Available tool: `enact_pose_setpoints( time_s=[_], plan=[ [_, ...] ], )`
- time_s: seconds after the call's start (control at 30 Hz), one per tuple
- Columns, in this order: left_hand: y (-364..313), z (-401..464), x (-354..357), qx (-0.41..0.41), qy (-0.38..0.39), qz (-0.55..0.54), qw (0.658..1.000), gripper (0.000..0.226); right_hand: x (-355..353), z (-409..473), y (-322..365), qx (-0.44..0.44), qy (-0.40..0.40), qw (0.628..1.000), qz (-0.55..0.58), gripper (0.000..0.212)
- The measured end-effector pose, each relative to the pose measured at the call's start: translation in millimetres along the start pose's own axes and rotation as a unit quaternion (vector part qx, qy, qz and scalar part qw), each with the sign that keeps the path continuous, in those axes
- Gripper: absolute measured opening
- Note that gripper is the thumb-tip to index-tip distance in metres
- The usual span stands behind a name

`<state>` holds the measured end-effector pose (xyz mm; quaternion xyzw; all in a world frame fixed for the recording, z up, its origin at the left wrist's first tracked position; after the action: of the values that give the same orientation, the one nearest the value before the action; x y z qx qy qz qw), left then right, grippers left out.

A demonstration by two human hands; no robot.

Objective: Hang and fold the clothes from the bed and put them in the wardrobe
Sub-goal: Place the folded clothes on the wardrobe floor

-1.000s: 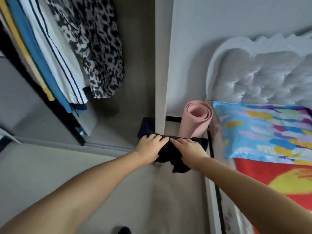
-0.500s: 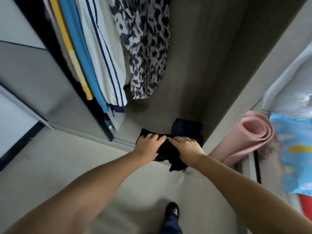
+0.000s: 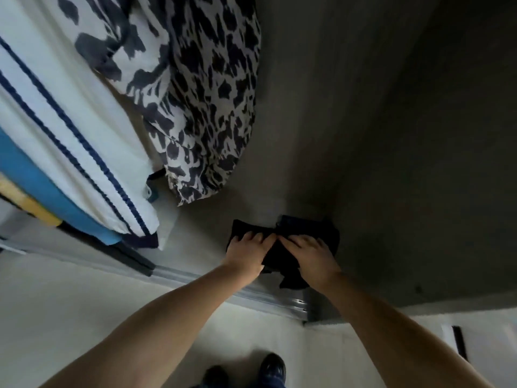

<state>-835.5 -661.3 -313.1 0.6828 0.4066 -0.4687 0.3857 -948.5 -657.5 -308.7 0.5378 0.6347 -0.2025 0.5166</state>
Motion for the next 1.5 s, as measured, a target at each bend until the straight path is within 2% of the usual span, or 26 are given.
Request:
enact_pose_setpoints(
  time_s=[0.17,0.37,0.43,0.53,0.67,0.8,0.93,1.03,1.1,1.23,1.33,1.5],
  plan=[
    [-5.0,104.1,59.5,-0.002,-0.047,-0.042,0.998,0.074,22.8,82.0,-72.7,0.032,-0.035,0.998,-0.043,0.063],
    [-44.6,225.6,118.7,0.036,-0.156,-0.049,0.986,0.08,62.3,153.8,-183.5,0.094,-0.143,0.983,-0.068,0.064],
    [-64.6,253.1,159.4,0.044,-0.147,-0.075,0.985,0.081,96.4,171.1,-215.5,0.119,-0.147,0.98,-0.068,0.066],
    [-96.6,277.5,236.1,0.067,-0.112,-0.089,0.987,0.082,171.7,189.0,-254.9,0.165,-0.109,0.979,-0.055,0.074],
    [-140.4,284.6,331.1,0.118,-0.034,-0.071,0.99,0.082,271.9,186.8,-286.5,0.245,-0.065,0.967,-0.028,0.071],
    [-153.5,283.9,365.1,0.136,-0.048,-0.054,0.988,0.091,305.3,181.8,-290.5,0.259,-0.091,0.961,-0.047,0.07],
    [-152.4,275.7,374.8,0.18,-0.032,-0.041,0.982,0.099,312.6,175.0,-282.7,0.276,-0.062,0.956,-0.071,0.08],
    [-143.5,265.3,356.4,0.222,0.048,-0.043,0.973,0.098,298.7,167.9,-273.3,0.297,0.027,0.953,-0.049,0.085],
    [-126.2,254.1,318.8,0.226,0.056,-0.027,0.972,0.091,266.6,160.2,-259.8,0.292,0.062,0.954,-0.037,0.078],
    [-85.4,226.9,208.3,0.197,-0.019,-0.033,0.98,0.069,165.6,138.9,-211.8,0.226,-0.011,0.973,-0.046,0.06],
    [-58.5,204.5,123.4,0.163,-0.09,-0.025,0.982,0.047,94.9,116.7,-178.4,0.217,-0.047,0.975,-0.028,0.046],
    [-28.8,152.1,-12.9,0.146,-0.142,-0.047,0.978,0.033,-17.5,63.8,-116.1,0.214,-0.084,0.973,0.014,0.049]
  ],
)
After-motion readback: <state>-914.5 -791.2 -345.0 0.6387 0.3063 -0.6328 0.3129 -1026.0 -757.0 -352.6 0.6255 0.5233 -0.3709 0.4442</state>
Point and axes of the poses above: each hand's wrist, its own z-axis towards the middle knuckle, its own x-axis out of the palm, y = z × x, the point moved 9 cm from there along z, towards the middle knuckle, and after that the axes turned 12 degrees about z, right-handed, at the moved point
